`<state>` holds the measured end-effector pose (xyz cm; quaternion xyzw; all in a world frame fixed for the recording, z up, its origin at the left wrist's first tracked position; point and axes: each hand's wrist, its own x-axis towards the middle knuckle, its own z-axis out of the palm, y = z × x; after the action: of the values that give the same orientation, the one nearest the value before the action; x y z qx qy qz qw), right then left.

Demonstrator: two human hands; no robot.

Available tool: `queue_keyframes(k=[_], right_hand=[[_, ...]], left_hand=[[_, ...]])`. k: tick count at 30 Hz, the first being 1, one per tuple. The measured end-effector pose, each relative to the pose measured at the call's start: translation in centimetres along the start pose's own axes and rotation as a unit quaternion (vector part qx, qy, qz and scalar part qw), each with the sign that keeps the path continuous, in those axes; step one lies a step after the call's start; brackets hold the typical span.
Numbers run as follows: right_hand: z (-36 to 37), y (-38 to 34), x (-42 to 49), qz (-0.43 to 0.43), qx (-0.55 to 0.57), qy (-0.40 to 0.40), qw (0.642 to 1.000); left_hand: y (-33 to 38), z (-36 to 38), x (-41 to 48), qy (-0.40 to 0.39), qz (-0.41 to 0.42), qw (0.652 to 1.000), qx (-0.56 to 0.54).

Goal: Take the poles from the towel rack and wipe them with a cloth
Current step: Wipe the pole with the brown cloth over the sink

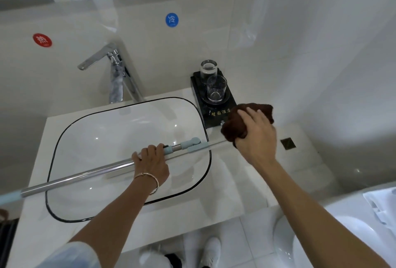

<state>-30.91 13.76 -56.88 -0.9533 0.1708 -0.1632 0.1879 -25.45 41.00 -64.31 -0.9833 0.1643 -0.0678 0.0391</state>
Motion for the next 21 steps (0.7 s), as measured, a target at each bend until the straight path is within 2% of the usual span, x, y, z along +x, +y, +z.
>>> queue_keyframes(k=[2, 4, 6, 10, 12, 16, 21], right_hand=[[2.3, -2.7, -2.1, -0.073, 0.034, -0.046, 0.996], [4.4, -5.0, -4.2, -0.125, 0.02, -0.096, 0.987], [5.3, -6.7, -5.5, -0.141, -0.022, -0.136, 0.98], [4.9, -6.9, -5.1, -0.157, -0.017, -0.187, 0.97], [4.3, -5.9, -4.7, -0.164, -0.02, -0.186, 0.969], [1.9, -1.2, -2.6, -0.079, -0.061, -0.169, 0.981], [1.1, 5.1, -3.7, 0.046, -0.067, -0.089, 0.993]], left_hand=[[0.1, -0.2, 0.0, -0.009, -0.002, 1.0, 0.002], [0.2, -0.4, 0.0, -0.025, -0.006, 1.0, 0.002], [0.3, -0.5, 0.0, -0.044, -0.01, 0.999, 0.002], [0.2, -0.5, 0.1, -0.039, -0.012, 0.999, -0.005], [0.1, -0.6, 0.0, -0.036, -0.004, 0.999, -0.004], [0.0, -0.7, 0.2, -0.036, 0.001, 0.999, -0.009], [0.1, -1.6, 0.3, -0.112, -0.008, 0.994, 0.002]])
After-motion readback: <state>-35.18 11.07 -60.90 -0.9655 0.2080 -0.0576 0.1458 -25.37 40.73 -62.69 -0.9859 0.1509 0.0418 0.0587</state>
